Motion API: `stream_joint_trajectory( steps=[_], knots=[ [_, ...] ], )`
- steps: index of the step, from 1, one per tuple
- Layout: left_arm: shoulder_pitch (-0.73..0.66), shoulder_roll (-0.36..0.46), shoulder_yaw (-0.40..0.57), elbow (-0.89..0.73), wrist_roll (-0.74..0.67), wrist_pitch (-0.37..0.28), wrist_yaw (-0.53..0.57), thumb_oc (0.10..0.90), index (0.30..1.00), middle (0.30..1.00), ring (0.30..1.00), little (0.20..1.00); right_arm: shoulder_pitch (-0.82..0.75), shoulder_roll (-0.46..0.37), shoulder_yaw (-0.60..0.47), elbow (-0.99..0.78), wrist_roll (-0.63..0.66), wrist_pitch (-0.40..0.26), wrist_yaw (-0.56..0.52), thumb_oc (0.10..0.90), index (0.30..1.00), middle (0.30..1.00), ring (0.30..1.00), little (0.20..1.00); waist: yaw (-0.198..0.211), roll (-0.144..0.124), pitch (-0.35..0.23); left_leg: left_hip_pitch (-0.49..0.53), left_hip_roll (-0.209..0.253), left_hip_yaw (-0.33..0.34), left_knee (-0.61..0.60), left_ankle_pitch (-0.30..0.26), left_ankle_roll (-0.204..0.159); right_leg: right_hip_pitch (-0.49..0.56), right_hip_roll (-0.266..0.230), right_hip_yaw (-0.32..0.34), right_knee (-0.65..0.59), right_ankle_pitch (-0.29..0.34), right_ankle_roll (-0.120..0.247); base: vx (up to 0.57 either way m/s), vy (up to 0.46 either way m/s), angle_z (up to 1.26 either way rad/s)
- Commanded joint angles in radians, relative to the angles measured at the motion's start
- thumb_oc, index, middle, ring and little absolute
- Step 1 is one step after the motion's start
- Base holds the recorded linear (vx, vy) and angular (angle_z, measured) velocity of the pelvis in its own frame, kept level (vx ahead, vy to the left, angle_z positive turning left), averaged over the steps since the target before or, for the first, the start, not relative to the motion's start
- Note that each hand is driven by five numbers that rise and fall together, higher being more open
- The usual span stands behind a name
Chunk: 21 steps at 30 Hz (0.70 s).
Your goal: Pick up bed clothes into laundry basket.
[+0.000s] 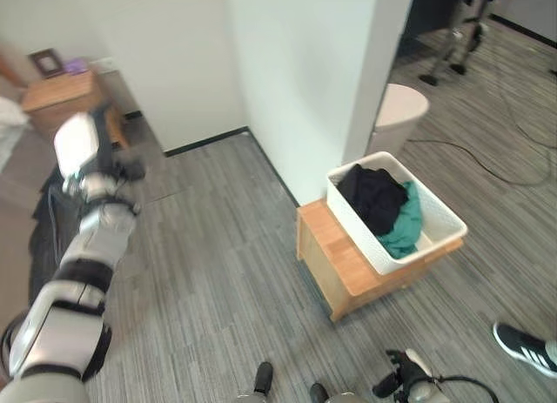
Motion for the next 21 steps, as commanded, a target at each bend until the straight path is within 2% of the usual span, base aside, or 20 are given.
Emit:
stream_joint_trajectory(
  steps=[1, 2, 4, 5, 6, 7, 8, 9, 10, 12, 13, 14, 15, 16, 17, 19, 21],
  knots=[
    [-0.015, 0.057, 0.069, -0.037, 0.034, -0.032, 0.061, 0.8, 0.9, 0.9, 0.9, 0.9, -0.064, 0.036, 0.007, -0.105, -0.05, -0.034, -0.024, 0.8, 0.9, 0.9, 0.9, 0.9, 0.03, -0.067, -0.004, -0.157, -0.075, 0.211, -0.002, -0.084, 0.065, 0.063, -0.063, 0.038, -0.134, -0.022, 0.105, -0.35, 0.131, 1.24],
    [0.088, 0.006, 0.089, -0.049, 0.031, -0.033, 0.049, 0.8, 0.9, 0.9, 0.9, 0.9, -0.076, 0.043, 0.018, -0.144, -0.069, -0.029, -0.03, 0.8, 0.9, 0.9, 0.9, 0.9, 0.015, -0.089, -0.001, -0.157, -0.009, 0.379, 0.054, -0.118, 0.069, 0.046, -0.11, -0.053, -0.158, -0.003, 0.127, -0.27, 0.133, 1.43],
    [0.187, -0.069, 0.105, -0.066, 0.0, -0.058, 0.032, 0.8, 0.9, 0.9, 0.9, 0.9, -0.087, 0.044, 0.002, -0.19, -0.069, -0.032, -0.042, 0.8, 0.9, 0.9, 0.9, 0.9, 0.001, -0.109, -0.001, -0.126, 0.06, 0.453, 0.101, -0.142, 0.059, 0.028, -0.158, -0.137, -0.158, 0.014, 0.143, -0.3, 0.175, 1.53],
    [0.242, -0.112, 0.106, -0.092, -0.043, -0.087, 0.008, 0.8, 0.9, 0.9, 0.9, 0.9, -0.091, 0.036, -0.016, -0.218, -0.067, -0.031, -0.049, 0.8, 0.9, 0.9, 0.9, 0.9, -0.012, -0.12, -0.007, -0.098, 0.125, 0.513, 0.114, -0.145, 0.048, 0.024, -0.19, -0.2, -0.157, 0.017, 0.154, -0.27, 0.285, 1.82],
    [0.341, -0.195, 0.118, -0.137, -0.13, -0.119, -0.043, 0.8, 0.9, 0.9, 0.9, 0.9, -0.075, 0.03, -0.052, -0.254, -0.068, -0.024, -0.06, 0.8, 0.9, 0.9, 0.9, 0.9, -0.039, -0.13, -0.022, -0.039, 0.246, 0.664, 0.105, -0.126, 0.02, 0.025, -0.238, -0.32, -0.155, 0.017, 0.169, -0.21, 0.3, 2.02],
    [0.381, -0.229, 0.121, -0.146, -0.159, -0.122, -0.067, 0.8, 0.9, 0.9, 0.9, 0.9, -0.058, 0.023, -0.066, -0.268, -0.071, -0.023, -0.058, 0.8, 0.9, 0.9, 0.9, 0.9, -0.055, -0.126, -0.034, -0.002, 0.291, 0.741, 0.088, -0.108, 0.004, 0.033, -0.253, -0.379, -0.154, 0.015, 0.173, -0.05, 0.364, 2.68],
    [0.417, -0.262, 0.13, -0.139, -0.2, -0.126, -0.094, 0.8, 0.9, 0.9, 0.9, 0.9, -0.035, 0.012, -0.098, -0.288, -0.066, -0.024, -0.059, 0.8, 0.9, 0.9, 0.9, 0.9, -0.077, -0.126, -0.057, 0.056, 0.326, 0.833, 0.05, -0.119, -0.022, 0.051, -0.276, -0.443, -0.153, -0.002, 0.188, 0.16, 0.37, 2.43],
    [0.51, -0.329, 0.143, -0.158, -0.269, -0.14, -0.148, 0.8, 0.9, 0.9, 0.9, 0.9, 0.004, -0.017, -0.166, -0.336, -0.051, -0.015, -0.068, 0.8, 0.9, 0.9, 0.9, 0.9, -0.076, -0.115, -0.087, 0.081, 0.298, 0.853, 0.016, -0.107, -0.031, 0.067, -0.291, -0.498, -0.155, 0.006, 0.196, 0.17, 0.301, 2.43],
    [0.516, -0.331, 0.141, -0.162, -0.271, -0.139, -0.15, 0.8, 0.9, 0.9, 0.9, 0.9, 0.012, -0.022, -0.166, -0.343, -0.052, -0.011, -0.066, 0.8, 0.9, 0.9, 0.9, 0.9, -0.081, -0.113, -0.092, 0.079, 0.294, 0.848, 0.013, -0.106, -0.03, 0.068, -0.293, -0.504, -0.155, 0.005, 0.198, 0.21, 0.3, 2.0],
    [0.534, -0.371, 0.138, -0.192, -0.336, -0.15, -0.162, 0.8, 0.9, 0.9, 0.9, 0.9, 0.023, -0.05, -0.234, -0.421, -0.02, -0.012, -0.083, 0.8, 0.9, 0.9, 0.9, 0.9, -0.061, -0.122, -0.099, 0.062, 0.233, 0.79, -0.005, -0.117, -0.009, 0.098, -0.33, -0.556, -0.134, 0.013, 0.203, 0.17, 0.253, 1.67],
    [0.541, -0.391, 0.131, -0.214, -0.339, -0.156, -0.172, 0.8, 0.9, 0.9, 0.9, 0.9, 0.053, -0.008, -0.247, -0.376, -0.008, -0.006, -0.073, 0.8, 0.9, 0.9, 0.9, 0.9, -0.059, -0.12, -0.094, 0.07, 0.201, 0.769, -0.031, -0.127, 0.012, 0.09, -0.352, -0.568, -0.079, 0.009, 0.204, 0.09, 0.299, 1.62],
    [0.556, -0.389, 0.13, -0.256, -0.33, -0.157, -0.17, 0.8, 0.9, 0.9, 0.9, 0.9, 0.086, -0.005, -0.254, -0.418, -0.044, -0.035, -0.081, 0.8, 0.9, 0.9, 0.9, 0.9, -0.062, -0.122, -0.074, 0.072, 0.168, 0.738, -0.04, -0.146, 0.036, 0.066, -0.373, -0.556, 0.001, 0.002, 0.207, -0.03, 0.31, 2.05],
    [0.558, -0.377, 0.127, -0.305, -0.312, -0.163, -0.176, 0.8, 0.9, 0.9, 0.9, 0.9, 0.098, 0.01, -0.266, -0.422, -0.032, -0.05, -0.063, 0.8, 0.9, 0.9, 0.9, 0.9, -0.075, -0.122, -0.055, 0.052, 0.133, 0.714, -0.044, -0.142, 0.068, 0.009, -0.39, -0.52, 0.098, 0.028, 0.209, -0.09, 0.287, 2.23],
    [0.559, -0.366, 0.138, -0.336, -0.303, -0.165, -0.175, 0.8, 0.9, 0.9, 0.9, 0.9, 0.102, -0.002, -0.292, -0.455, -0.022, -0.056, -0.077, 0.8, 0.9, 0.9, 0.9, 0.9, -0.087, -0.116, -0.037, 0.052, 0.11, 0.671, -0.055, -0.15, 0.08, -0.041, -0.37, -0.451, 0.155, 0.037, 0.207, -0.06, 0.225, 2.31],
    [0.552, -0.347, 0.147, -0.367, -0.287, -0.163, -0.168, 0.8, 0.9, 0.9, 0.9, 0.9, 0.106, -0.021, -0.317, -0.527, -0.023, -0.06, -0.09, 0.8, 0.9, 0.9, 0.9, 0.9, -0.106, -0.112, -0.03, 0.045, 0.092, 0.636, -0.056, -0.159, 0.087, -0.085, -0.327, -0.355, 0.186, 0.009, 0.206, 0.08, 0.175, 1.9],
    [0.525, -0.306, 0.168, -0.418, -0.283, -0.182, -0.159, 0.8, 0.9, 0.9, 0.9, 0.9, 0.104, -0.059, -0.385, -0.678, 0.005, -0.082, -0.134, 0.8, 0.9, 0.9, 0.9, 0.9, -0.134, -0.107, -0.019, 0.041, 0.059, 0.56, -0.056, -0.168, 0.093, -0.133, -0.241, -0.189, 0.162, -0.043, 0.205, 0.2, 0.114, 1.89],
    [0.505, -0.276, 0.169, -0.492, -0.269, -0.195, -0.153, 0.8, 0.9, 0.9, 0.9, 0.9, 0.106, -0.085, -0.421, -0.784, 0.009, -0.094, -0.157, 0.8, 0.9, 0.9, 0.9, 0.9, -0.153, -0.112, -0.006, 0.042, 0.024, 0.494, -0.056, -0.18, 0.102, -0.159, -0.183, -0.077, 0.118, -0.047, 0.186, 0.19, 0.006, 1.46]
  ],
)
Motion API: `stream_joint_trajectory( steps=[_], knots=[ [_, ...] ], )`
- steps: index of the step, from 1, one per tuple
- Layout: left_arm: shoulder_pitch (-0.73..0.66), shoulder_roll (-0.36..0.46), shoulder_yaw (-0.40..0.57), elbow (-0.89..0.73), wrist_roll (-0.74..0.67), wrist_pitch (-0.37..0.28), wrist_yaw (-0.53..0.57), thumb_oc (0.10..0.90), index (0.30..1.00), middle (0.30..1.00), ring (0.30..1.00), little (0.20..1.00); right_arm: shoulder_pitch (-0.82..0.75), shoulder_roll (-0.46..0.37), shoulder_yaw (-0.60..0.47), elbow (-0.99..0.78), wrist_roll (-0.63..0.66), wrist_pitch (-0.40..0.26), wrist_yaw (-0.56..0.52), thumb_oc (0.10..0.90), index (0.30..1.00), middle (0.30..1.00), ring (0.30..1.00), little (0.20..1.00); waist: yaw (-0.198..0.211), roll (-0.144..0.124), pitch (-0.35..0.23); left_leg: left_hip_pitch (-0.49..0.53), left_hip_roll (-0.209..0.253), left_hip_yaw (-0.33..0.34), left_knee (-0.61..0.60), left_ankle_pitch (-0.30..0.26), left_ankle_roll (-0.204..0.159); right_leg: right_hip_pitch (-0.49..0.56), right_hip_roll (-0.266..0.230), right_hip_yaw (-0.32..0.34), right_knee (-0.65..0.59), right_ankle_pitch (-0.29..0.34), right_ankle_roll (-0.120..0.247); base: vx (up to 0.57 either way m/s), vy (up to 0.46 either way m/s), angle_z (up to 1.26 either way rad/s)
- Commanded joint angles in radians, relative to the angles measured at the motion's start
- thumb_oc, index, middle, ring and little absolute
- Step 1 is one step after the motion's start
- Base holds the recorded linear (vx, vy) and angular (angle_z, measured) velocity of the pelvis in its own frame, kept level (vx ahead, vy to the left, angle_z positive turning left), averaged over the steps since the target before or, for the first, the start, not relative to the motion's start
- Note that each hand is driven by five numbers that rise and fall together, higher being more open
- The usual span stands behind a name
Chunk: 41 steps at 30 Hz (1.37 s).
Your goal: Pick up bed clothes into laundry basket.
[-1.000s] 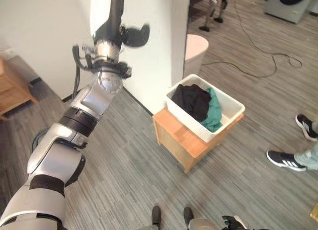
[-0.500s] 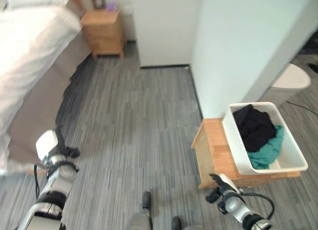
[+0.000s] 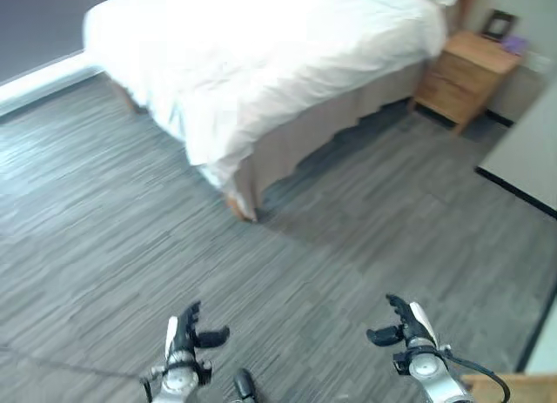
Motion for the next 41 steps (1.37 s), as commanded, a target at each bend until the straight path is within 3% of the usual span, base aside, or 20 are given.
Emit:
stream_joint_trajectory(
  steps=[1, 4, 6, 8, 14, 15, 18, 22, 30, 35, 41],
  knots=[
    [-0.051, 0.141, 0.067, -0.21, 0.072, -0.131, 0.037, 0.8, 0.9, 0.9, 0.9, 0.9, -0.095, -0.073, -0.124, -0.202, 0.013, -0.097, -0.113, 0.8, 0.9, 0.9, 0.9, 0.9, -0.026, -0.068, 0.008, 0.022, -0.031, -0.031, 0.0, -0.138, -0.09, -0.007, 0.101, 0.175, -0.158, 0.115, -0.013, 0.16, -0.036, 1.31],
    [-0.078, 0.174, 0.096, -0.299, 0.089, -0.152, 0.056, 0.8, 0.9, 0.9, 0.9, 0.9, -0.093, -0.109, -0.167, -0.326, -0.017, -0.119, -0.139, 0.8, 0.9, 0.9, 0.9, 0.9, -0.051, -0.081, 0.006, 0.021, -0.096, -0.177, 0.0, -0.14, -0.078, -0.024, 0.246, 0.401, -0.181, 0.14, -0.039, 0.12, -0.081, 2.02],
    [-0.091, 0.18, 0.105, -0.336, 0.089, -0.168, 0.061, 0.8, 0.9, 0.9, 0.9, 0.9, -0.106, -0.142, -0.177, -0.376, -0.026, -0.134, -0.148, 0.8, 0.9, 0.9, 0.9, 0.9, -0.048, -0.095, 0.003, 0.017, -0.131, -0.253, 0.0, -0.138, -0.076, -0.031, 0.302, 0.466, -0.2, 0.184, -0.05, 0.07, -0.149, 1.45],
    [-0.085, 0.18, 0.115, -0.388, 0.093, -0.186, 0.033, 0.8, 0.9, 0.9, 0.9, 0.9, -0.102, -0.177, -0.209, -0.46, -0.052, -0.142, -0.139, 0.8, 0.9, 0.9, 0.9, 0.9, -0.072, -0.114, 0.003, 0.036, -0.136, -0.267, 0.0, -0.15, -0.074, -0.007, 0.273, 0.452, -0.214, 0.209, -0.045, 0.05, -0.158, 1.8],
    [-0.005, 0.154, 0.165, -0.464, 0.081, -0.201, 0.035, 0.8, 0.9, 0.9, 0.9, 0.9, -0.082, -0.162, -0.263, -0.611, -0.046, -0.179, -0.123, 0.8, 0.9, 0.9, 0.9, 0.9, -0.064, -0.105, -0.018, 0.063, -0.129, -0.252, 0.032, -0.158, -0.074, 0.059, 0.245, 0.459, -0.296, 0.234, -0.052, 0.08, -0.088, 0.25],
    [0.003, 0.144, 0.171, -0.469, 0.042, -0.211, 0.035, 0.8, 0.9, 0.9, 0.9, 0.9, -0.066, -0.157, -0.272, -0.626, -0.038, -0.188, -0.116, 0.8, 0.9, 0.9, 0.9, 0.9, -0.066, -0.108, -0.01, 0.053, -0.101, -0.211, 0.047, -0.173, -0.092, 0.068, 0.229, 0.438, -0.299, 0.213, -0.058, -0.05, -0.06, 0.01],
    [0.001, 0.137, 0.148, -0.451, 0.012, -0.2, 0.004, 0.8, 0.9, 0.9, 0.9, 0.9, -0.049, -0.146, -0.256, -0.624, -0.028, -0.176, -0.109, 0.8, 0.9, 0.9, 0.9, 0.9, -0.061, -0.103, 0.003, 0.014, -0.044, -0.109, 0.105, -0.164, -0.105, 0.089, 0.167, 0.314, -0.311, 0.193, -0.066, -0.07, -0.02, 0.75],
    [0.025, 0.149, 0.148, -0.473, 0.024, -0.212, -0.023, 0.8, 0.9, 0.9, 0.9, 0.9, -0.017, -0.112, -0.238, -0.637, -0.017, -0.183, -0.073, 0.8, 0.9, 0.9, 0.9, 0.9, -0.077, -0.087, -0.029, 0.067, -0.038, -0.081, 0.041, -0.16, -0.099, 0.118, 0.146, 0.272, -0.324, 0.188, -0.059, 0.09, 0.01, 0.71],
    [0.053, 0.152, 0.172, -0.512, 0.024, -0.225, -0.049, 0.8, 0.9, 0.9, 0.9, 0.9, 0.024, -0.094, -0.194, -0.638, 0.004, -0.193, -0.01, 0.8, 0.9, 0.9, 0.9, 0.9, -0.078, -0.078, -0.062, 0.11, -0.034, -0.07, 0.0, -0.162, -0.099, 0.132, 0.127, 0.257, -0.346, 0.187, -0.053, 0.03, 0.016, -0.08],
    [0.037, 0.16, 0.187, -0.541, -0.034, -0.253, -0.081, 0.8, 0.9, 0.9, 0.9, 0.9, 0.032, -0.097, -0.193, -0.634, 0.02, -0.192, 0.009, 0.8, 0.9, 0.9, 0.9, 0.9, -0.079, -0.077, -0.067, 0.113, -0.034, -0.073, 0.0, -0.164, -0.102, 0.134, 0.12, 0.248, -0.351, 0.186, -0.052, 0.0, 0.01, 0.07],
    [0.039, 0.108, 0.197, -0.562, -0.136, -0.263, -0.119, 0.8, 0.9, 0.9, 0.9, 0.9, 0.032, -0.083, -0.205, -0.642, 0.048, -0.2, 0.02, 0.8, 0.9, 0.9, 0.9, 0.9, -0.074, -0.078, -0.078, 0.12, -0.034, -0.073, 0.0, -0.171, -0.1, 0.141, 0.114, 0.245, -0.364, 0.189, -0.051, 0.0, 0.007, 0.06]
  ],
)
